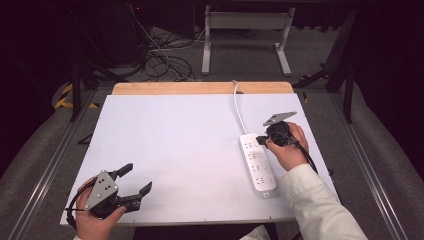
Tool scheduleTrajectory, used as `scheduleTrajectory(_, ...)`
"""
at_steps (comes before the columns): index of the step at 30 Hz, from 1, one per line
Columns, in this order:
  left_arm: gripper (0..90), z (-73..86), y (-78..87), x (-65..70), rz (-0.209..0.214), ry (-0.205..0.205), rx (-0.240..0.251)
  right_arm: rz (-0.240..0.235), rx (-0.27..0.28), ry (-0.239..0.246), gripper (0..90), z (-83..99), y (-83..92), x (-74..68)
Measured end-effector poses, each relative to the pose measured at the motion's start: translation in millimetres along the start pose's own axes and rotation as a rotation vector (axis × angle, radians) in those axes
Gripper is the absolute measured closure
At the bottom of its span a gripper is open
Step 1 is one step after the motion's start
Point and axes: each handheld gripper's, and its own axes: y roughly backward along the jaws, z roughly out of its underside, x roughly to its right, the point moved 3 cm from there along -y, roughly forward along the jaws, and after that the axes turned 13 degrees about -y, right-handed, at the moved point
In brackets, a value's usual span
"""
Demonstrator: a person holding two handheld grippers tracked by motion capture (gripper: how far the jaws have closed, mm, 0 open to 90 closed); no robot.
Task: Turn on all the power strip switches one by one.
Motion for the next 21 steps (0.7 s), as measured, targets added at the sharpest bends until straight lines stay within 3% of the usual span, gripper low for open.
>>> scheduleTrajectory(12,19.6,0.4,0.1,-0.3,0.000,0.006,0.001,0.025,-0.046,-0.002,90.0,0.0,-21.7,7.6)
scheduleTrajectory(21,19.6,0.1,0.2,-0.2,0.000,0.005,0.002,0.017,-0.051,-0.010,90.0,2.9,-31.5,9.6)
